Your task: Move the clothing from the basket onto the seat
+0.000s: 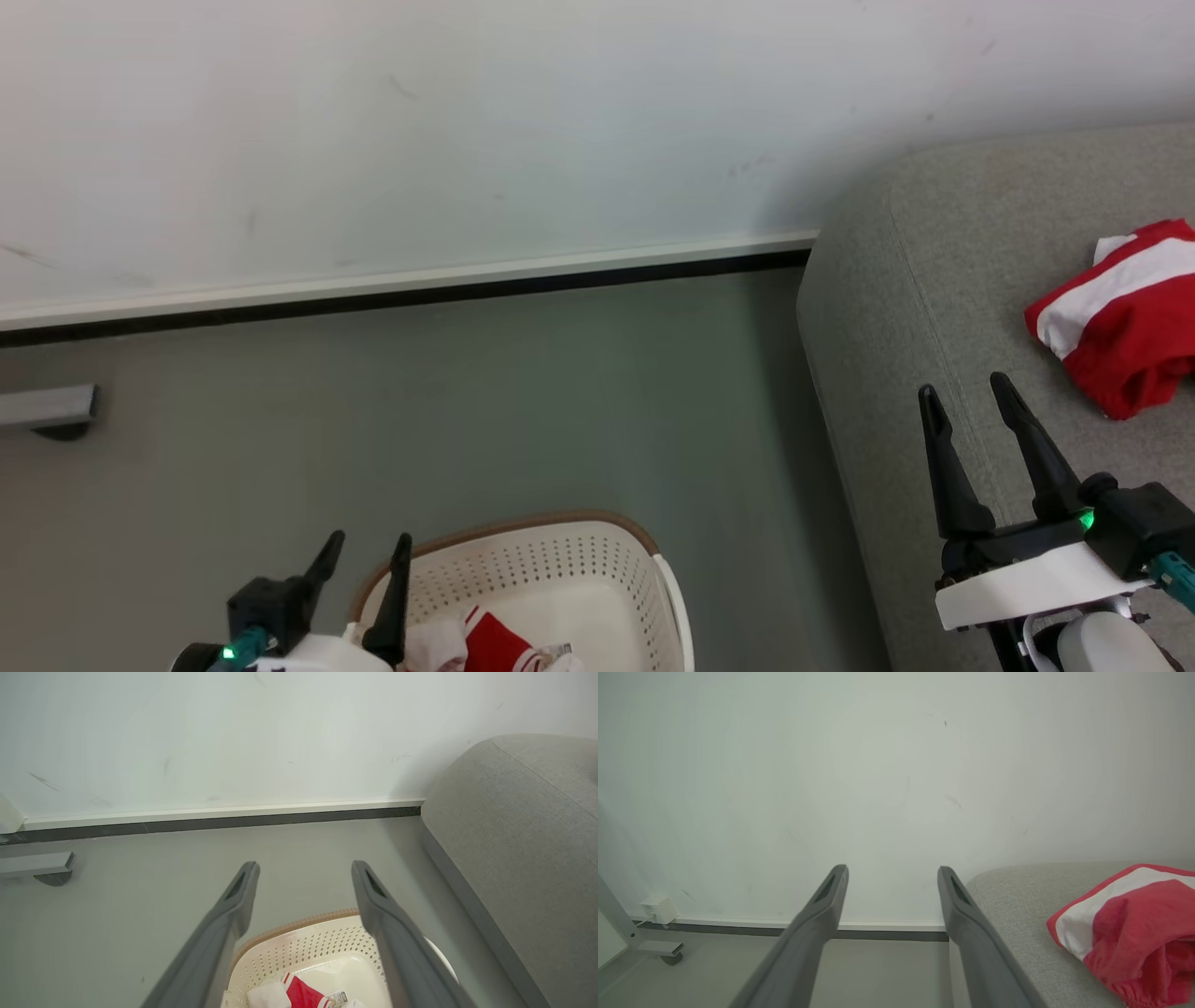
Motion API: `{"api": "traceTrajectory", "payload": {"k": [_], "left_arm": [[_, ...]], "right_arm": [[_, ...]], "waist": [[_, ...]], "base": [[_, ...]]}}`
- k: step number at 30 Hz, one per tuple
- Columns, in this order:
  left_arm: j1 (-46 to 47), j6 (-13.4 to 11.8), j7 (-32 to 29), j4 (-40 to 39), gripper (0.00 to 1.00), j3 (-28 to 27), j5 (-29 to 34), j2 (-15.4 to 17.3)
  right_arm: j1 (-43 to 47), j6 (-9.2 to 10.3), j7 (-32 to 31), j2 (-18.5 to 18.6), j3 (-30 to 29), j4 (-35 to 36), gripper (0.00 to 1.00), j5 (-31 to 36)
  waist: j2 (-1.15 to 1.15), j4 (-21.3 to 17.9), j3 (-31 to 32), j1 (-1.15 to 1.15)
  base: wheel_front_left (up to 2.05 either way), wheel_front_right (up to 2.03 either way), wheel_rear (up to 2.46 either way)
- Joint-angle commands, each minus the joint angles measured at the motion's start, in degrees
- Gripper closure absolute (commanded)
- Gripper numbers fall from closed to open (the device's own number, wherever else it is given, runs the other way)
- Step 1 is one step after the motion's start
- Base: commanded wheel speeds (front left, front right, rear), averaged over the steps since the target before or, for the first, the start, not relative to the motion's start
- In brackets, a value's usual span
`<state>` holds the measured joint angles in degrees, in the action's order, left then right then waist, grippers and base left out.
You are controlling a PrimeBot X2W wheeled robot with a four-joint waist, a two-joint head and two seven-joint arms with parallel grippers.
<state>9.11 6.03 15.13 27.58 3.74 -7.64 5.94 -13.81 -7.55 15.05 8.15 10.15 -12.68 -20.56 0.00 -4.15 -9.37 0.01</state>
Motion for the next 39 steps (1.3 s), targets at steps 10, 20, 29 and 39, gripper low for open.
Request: {"api": "traceTrajectory", "payload": {"k": [10, 20, 29, 39], "left_arm": [[8.7, 1.33, 0.03, 13.42, 0.0, 5.93, 1.53, 1.61], [19.03, 1.47, -0.78, 28.41, 0.0, 15.38, 0.98, 2.81], [26.54, 1.42, -3.57, 38.61, 0.0, 24.67, 1.96, 4.83], [33.03, 1.39, -10.73, 44.88, 0.0, 32.69, 3.22, 8.26]], "right_arm": [[-4.95, 0.13, 0.17, -0.6, 0.15, 2.13, 0.0, 0.68], [-10.7, 0.13, 0.17, -2.03, 0.26, 5.05, 0.0, 1.29], [-15.23, 0.13, 0.17, -2.88, -1.24, 8.02, 0.0, 2.01], [-19.71, 0.13, 0.17, -3.44, -5.18, 12.86, 0.0, 2.64]], "waist": [[0.0, -3.34, -9.07, -0.01], [0.0, -6.03, -18.85, -0.01], [0.0, -8.4, -27.0, -0.01], [0.0, -11.13, -36.4, -0.01]], "base": [[0.0, 0.0, 0.0], [0.0, 0.0, 0.0], [0.0, 0.0, 0.0], [0.0, 0.0, 0.0]]}}
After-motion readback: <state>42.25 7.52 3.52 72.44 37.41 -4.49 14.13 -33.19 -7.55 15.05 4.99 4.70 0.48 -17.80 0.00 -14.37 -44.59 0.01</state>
